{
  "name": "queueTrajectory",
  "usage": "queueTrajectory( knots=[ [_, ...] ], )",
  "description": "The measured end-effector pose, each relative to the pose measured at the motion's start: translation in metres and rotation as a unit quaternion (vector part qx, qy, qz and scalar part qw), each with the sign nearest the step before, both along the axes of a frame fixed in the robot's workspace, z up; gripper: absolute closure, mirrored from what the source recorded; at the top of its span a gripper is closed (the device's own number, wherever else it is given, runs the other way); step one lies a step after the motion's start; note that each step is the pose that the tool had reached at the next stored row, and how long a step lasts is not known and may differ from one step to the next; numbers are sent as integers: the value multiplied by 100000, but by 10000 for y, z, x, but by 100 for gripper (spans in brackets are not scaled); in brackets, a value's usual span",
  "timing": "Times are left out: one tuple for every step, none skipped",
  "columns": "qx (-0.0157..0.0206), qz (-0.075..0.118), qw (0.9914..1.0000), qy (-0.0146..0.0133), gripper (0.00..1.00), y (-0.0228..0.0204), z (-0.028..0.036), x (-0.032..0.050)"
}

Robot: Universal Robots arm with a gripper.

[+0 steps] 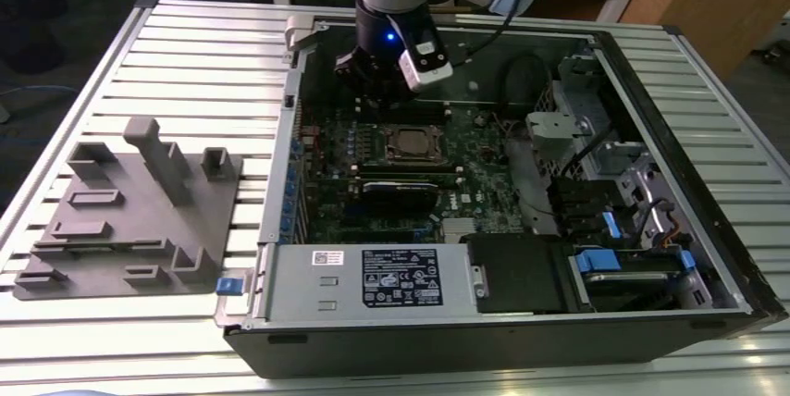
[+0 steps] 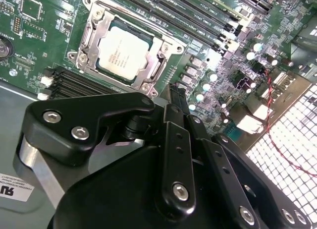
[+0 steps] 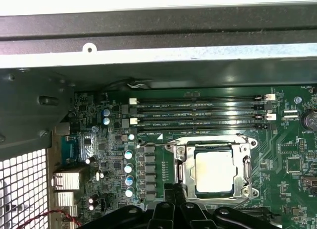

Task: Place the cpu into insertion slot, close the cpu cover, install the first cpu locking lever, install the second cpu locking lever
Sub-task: 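Install the first cpu locking lever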

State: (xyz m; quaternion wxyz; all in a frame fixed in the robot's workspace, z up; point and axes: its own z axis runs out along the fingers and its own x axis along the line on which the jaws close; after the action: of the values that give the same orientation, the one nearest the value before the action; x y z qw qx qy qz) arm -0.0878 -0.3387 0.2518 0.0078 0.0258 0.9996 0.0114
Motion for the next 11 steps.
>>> queueTrajectory(
  knots=[
    [-1,-3,100000,1,89,0,0,-7],
    [-4,0,100000,0,89,0,0,-15],
    [-7,-2,100000,0,89,0,0,-24],
    [-4,-2,100000,-1,89,0,0,-28],
    [-2,0,100000,0,89,1,0,-28],
    [-3,5,100000,-1,89,0,0,-29],
    [-2,-2,100000,-2,89,0,0,-29],
    [-2,0,100000,-2,89,0,0,-29],
    [-2,2,100000,0,89,0,0,-29],
    [-3,-1,100000,-1,89,0,0,-29],
    [-4,-1,100000,-2,89,0,3,-30]
  ],
)
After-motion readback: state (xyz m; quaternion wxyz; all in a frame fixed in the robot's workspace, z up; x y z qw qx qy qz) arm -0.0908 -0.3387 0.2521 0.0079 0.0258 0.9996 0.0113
